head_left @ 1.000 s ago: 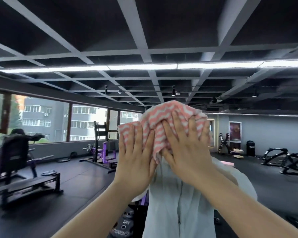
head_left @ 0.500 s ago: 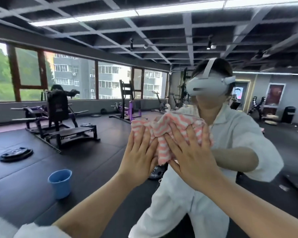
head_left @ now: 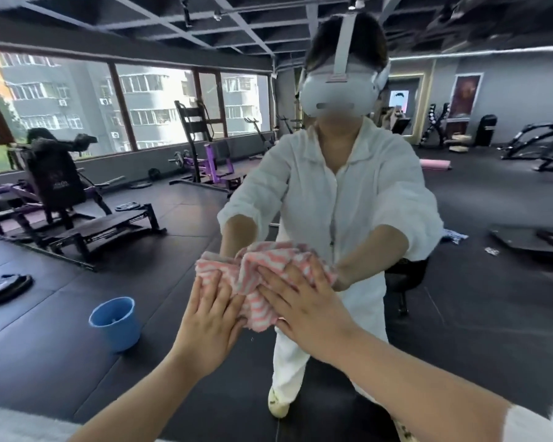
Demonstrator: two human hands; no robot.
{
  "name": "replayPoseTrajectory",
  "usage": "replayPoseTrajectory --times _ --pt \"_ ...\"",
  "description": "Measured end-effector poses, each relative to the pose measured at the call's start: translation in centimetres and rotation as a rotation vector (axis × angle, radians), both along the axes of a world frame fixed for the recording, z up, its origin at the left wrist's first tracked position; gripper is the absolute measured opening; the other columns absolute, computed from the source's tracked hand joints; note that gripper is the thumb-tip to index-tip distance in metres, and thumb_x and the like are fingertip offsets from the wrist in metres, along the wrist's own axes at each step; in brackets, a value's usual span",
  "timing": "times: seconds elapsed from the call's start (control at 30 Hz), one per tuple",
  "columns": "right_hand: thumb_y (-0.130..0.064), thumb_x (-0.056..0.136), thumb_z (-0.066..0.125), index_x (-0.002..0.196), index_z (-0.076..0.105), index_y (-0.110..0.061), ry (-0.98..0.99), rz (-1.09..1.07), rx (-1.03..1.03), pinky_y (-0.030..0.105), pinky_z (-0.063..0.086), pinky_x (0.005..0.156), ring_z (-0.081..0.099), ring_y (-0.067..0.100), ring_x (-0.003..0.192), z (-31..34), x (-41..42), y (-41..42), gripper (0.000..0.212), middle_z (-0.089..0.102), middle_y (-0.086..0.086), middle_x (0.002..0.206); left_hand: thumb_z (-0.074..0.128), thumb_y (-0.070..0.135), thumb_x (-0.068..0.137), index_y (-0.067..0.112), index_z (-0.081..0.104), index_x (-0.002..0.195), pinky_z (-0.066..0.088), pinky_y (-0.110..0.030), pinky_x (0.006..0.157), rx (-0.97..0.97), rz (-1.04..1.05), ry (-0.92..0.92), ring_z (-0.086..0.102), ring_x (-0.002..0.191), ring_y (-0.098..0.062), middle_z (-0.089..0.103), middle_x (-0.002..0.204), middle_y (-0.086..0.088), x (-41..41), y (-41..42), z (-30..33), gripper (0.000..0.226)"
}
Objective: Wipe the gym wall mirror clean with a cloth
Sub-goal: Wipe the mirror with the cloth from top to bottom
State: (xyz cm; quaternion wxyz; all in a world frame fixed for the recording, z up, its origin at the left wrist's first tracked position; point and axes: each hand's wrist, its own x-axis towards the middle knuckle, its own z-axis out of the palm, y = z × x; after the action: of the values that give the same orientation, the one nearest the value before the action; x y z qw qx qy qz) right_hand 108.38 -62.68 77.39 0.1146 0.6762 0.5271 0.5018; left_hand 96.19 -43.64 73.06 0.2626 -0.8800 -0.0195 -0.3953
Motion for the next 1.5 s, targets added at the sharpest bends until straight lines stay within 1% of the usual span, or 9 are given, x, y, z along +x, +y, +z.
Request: replayPoseTrajectory --times 0.23,0.43,0.67,0.83,0.97,1.03,1.1,1.3,1.5 --pt "-0.045 0.103 0.015 0.145 0.028 -0.015 0.040 0.012 0.234 0.059 -0.002 0.114 0.021 0.043 0.134 7.3 4.2 -5.6 0.053 0.030 0.014 0.149 0.009 0.050 0.101 0.020 -0.003 0.153 -0.008 -0.058 0.112 -0.112 -0.138 -0.190 -0.006 0.141 -0.048 -0.004 0.154 -0.029 5.1 -6.3 8.4 0.061" --pt "-0.056 0.101 0.020 0.151 0.025 -0.016 -0.020 -0.121 0.461 0.064 0.007 0.109 0.027 0.049 0.135 14.6 7.0 -10.7 0.064 0.029 0.016 0.155 0.037 0.053 0.094 0.017 0.024 0.148 0.008 -0.066 0.107 -0.078 -0.090 -0.365 0.019 0.134 -0.055 0.021 0.147 -0.033 9.3 -10.7 17.7 0.067" --pt "-0.044 0.099 0.024 0.150 0.012 -0.010 -0.020 -0.068 0.180 0.065 -0.011 0.111 0.019 0.045 0.135 -0.4 7.4 -13.6 0.063 0.002 0.014 0.157 0.036 0.044 0.088 0.004 0.009 0.151 -0.001 -0.052 0.114 0.092 -0.142 -0.032 -0.002 0.144 -0.042 0.024 0.150 -0.013 8.0 -11.8 2.1 0.079" --pt "-0.054 0.071 0.075 0.138 0.037 -0.016 0.086 -0.113 -0.253 0.059 -0.008 0.115 0.028 0.035 0.135 -9.2 6.0 -17.3 0.086 0.023 0.006 0.154 0.083 0.044 0.055 0.009 0.062 0.124 0.013 -0.049 0.111 0.078 -0.096 0.299 0.022 0.139 -0.035 0.036 0.139 -0.005 5.9 -14.2 -6.7 0.080" --pt "-0.059 0.082 0.058 0.147 0.024 -0.018 0.050 -0.098 -0.214 0.057 0.001 0.114 0.010 0.039 0.144 -7.8 6.5 -18.1 0.083 0.015 0.006 0.160 0.029 0.044 0.092 0.009 0.049 0.134 0.011 -0.047 0.113 0.022 -0.126 0.175 -0.008 0.147 -0.027 0.031 0.146 -0.005 6.3 -14.9 -5.6 0.059" --pt "-0.050 0.095 0.034 0.147 0.011 -0.015 0.037 -0.045 -0.056 0.060 0.004 0.112 0.006 0.048 0.141 -4.2 7.5 -18.2 0.067 0.017 0.012 0.158 0.019 0.042 0.098 0.008 0.018 0.149 0.003 -0.046 0.116 0.026 -0.137 0.057 -0.010 0.146 -0.029 0.003 0.158 -0.013 7.5 -14.8 -2.3 0.061" --pt "-0.041 0.104 0.017 0.147 0.021 -0.014 0.060 -0.064 0.100 0.063 0.011 0.108 0.021 0.051 0.130 1.1 8.6 -18.2 0.051 0.028 0.019 0.151 0.024 0.043 0.095 0.011 -0.006 0.152 -0.005 -0.047 0.117 0.034 -0.153 -0.065 -0.014 0.145 -0.031 -0.015 0.158 -0.013 9.4 -15.5 2.8 0.072" --pt "-0.051 0.102 0.010 0.151 0.020 -0.018 0.083 -0.162 0.486 0.061 -0.001 0.112 0.014 0.049 0.136 11.4 10.3 -19.1 0.059 0.016 0.015 0.155 0.038 0.048 0.095 0.020 0.022 0.149 -0.007 -0.049 0.114 -0.097 -0.194 -0.292 0.007 0.139 -0.041 0.008 0.152 -0.018 13.7 -20.2 15.4 0.062" --pt "-0.045 0.093 0.029 0.145 0.024 -0.008 0.118 -0.184 0.292 0.062 -0.003 0.111 0.016 0.048 0.136 1.1 10.4 -21.5 0.065 0.021 0.016 0.150 0.033 0.036 0.090 0.007 0.029 0.145 -0.007 -0.047 0.115 0.070 -0.206 0.011 0.013 0.140 -0.038 0.025 0.153 -0.012 13.4 -22.1 6.7 0.063"
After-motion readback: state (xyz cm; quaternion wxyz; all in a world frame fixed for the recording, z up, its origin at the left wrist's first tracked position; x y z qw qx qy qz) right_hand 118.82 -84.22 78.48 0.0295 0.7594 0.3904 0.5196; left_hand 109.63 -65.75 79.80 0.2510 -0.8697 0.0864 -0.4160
